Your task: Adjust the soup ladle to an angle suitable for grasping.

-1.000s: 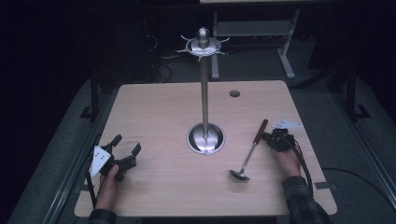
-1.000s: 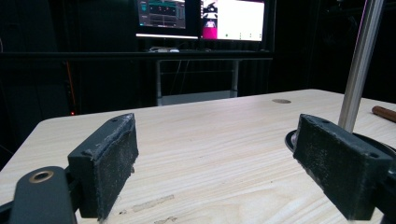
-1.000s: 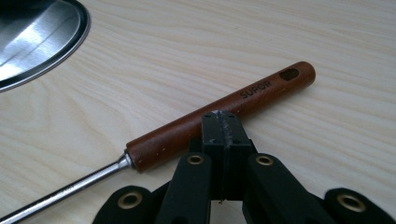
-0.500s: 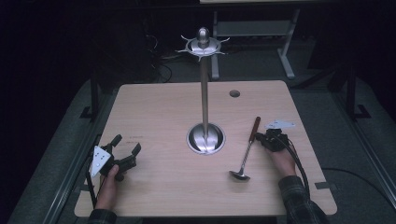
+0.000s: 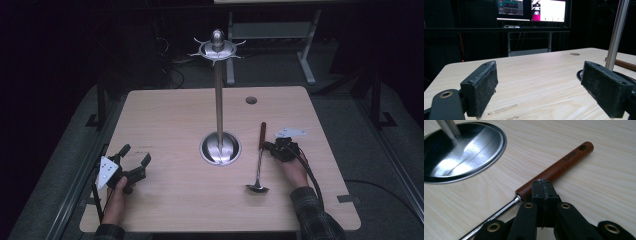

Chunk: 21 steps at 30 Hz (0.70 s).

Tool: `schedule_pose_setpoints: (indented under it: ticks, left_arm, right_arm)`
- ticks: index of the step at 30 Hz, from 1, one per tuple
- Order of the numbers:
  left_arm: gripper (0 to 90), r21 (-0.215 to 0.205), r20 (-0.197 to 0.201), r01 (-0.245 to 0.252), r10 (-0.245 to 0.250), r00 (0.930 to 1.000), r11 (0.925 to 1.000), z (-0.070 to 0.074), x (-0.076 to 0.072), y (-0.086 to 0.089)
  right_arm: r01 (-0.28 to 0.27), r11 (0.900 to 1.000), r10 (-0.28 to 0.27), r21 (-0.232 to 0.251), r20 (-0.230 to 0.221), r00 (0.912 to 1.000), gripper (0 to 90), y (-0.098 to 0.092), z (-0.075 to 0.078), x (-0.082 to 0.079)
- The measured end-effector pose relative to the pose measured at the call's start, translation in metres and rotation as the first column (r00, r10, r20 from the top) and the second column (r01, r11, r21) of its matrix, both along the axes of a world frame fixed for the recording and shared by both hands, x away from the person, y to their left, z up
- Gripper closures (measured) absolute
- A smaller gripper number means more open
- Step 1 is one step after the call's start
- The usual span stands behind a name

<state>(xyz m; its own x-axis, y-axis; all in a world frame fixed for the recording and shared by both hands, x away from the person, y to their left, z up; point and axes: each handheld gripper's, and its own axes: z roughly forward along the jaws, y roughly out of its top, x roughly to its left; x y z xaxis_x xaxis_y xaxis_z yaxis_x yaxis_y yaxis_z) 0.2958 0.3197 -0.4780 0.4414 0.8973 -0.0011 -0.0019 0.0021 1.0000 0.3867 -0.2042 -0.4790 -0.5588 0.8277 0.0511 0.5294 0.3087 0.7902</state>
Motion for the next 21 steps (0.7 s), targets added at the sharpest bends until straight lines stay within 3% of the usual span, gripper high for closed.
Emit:
schedule_pose_setpoints:
  ticks: [21]
  left_arm:
    - [13.1, -0.001, 0.000, 0.000, 0.000, 1.0000, 1.0000, 0.000, 0.000, 0.000]
  right_arm:
    - [-0.120, 0.992, 0.120, -0.024, 0.000, 0.9927, 89.8, 0.040, 0.000, 0.003]
